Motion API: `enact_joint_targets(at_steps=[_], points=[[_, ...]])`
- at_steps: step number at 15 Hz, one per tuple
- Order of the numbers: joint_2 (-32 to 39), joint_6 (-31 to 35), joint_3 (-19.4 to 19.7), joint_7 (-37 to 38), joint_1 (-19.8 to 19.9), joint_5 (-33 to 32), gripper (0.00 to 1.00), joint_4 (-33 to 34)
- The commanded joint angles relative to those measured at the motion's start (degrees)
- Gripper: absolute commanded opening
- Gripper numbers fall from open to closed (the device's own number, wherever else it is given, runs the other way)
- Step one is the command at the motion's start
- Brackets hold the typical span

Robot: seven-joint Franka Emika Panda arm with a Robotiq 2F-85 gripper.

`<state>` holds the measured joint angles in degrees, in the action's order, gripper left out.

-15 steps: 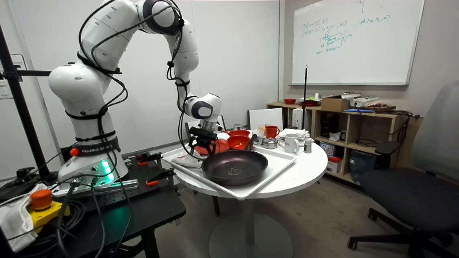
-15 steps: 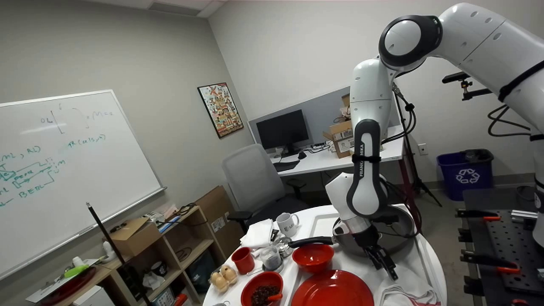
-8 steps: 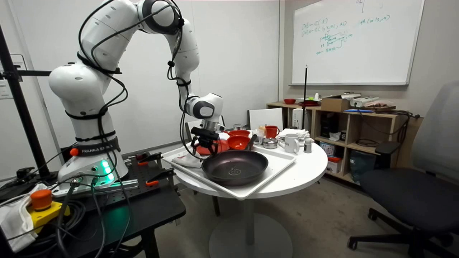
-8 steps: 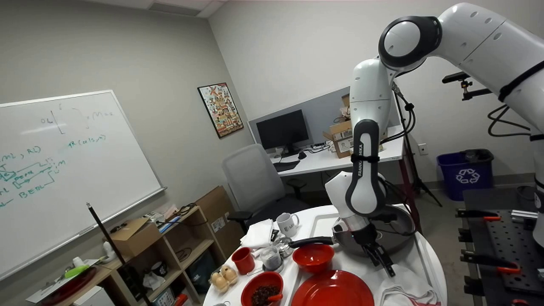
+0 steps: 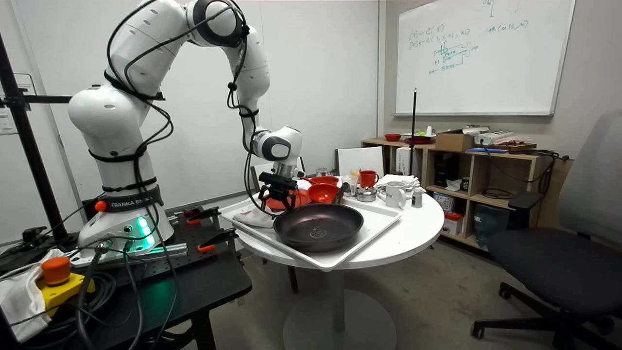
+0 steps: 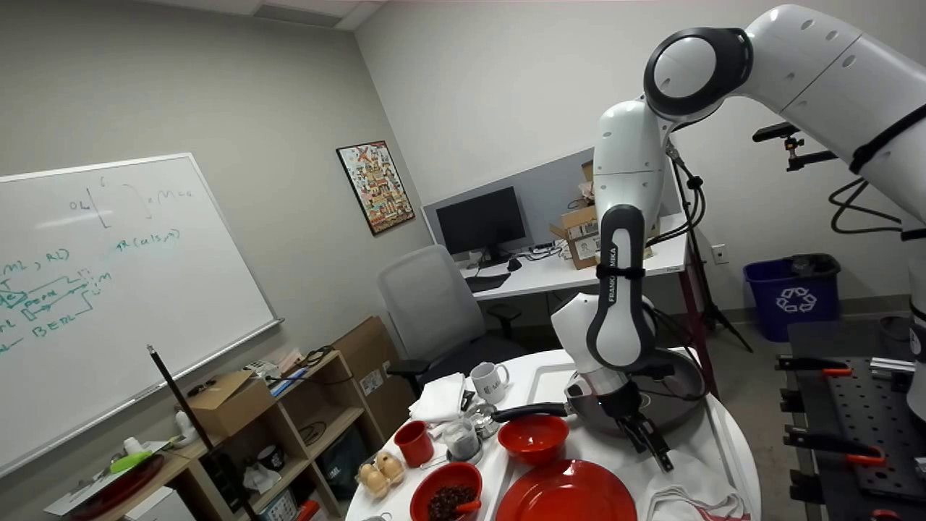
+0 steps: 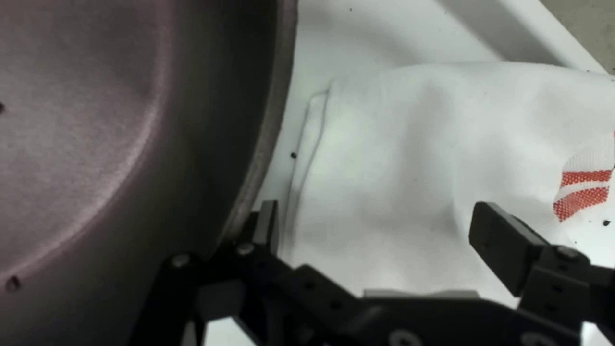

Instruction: Wipe the red plate with a towel

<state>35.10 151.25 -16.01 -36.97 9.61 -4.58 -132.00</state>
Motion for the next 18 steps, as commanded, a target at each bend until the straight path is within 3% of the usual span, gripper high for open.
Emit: enact_joint_targets(at_steps=[1,7,8,13,18], points=[[3.3,-1.6,2.3,0.5,-1.9,-0.1,1.0,2.3],[4.2,-4.2,1.9,0.2,-2.0,1.3,1.0,4.3],[0.4,-3.5,1.4,-0.3,-2.0,0.7,1.0,2.2],[0.7,-3.9,1.4,0.0,-2.1,0.7,1.0,2.7],[1.3,-2.3,3.4,2.5,-5.0,-1.2,1.0,3.1]])
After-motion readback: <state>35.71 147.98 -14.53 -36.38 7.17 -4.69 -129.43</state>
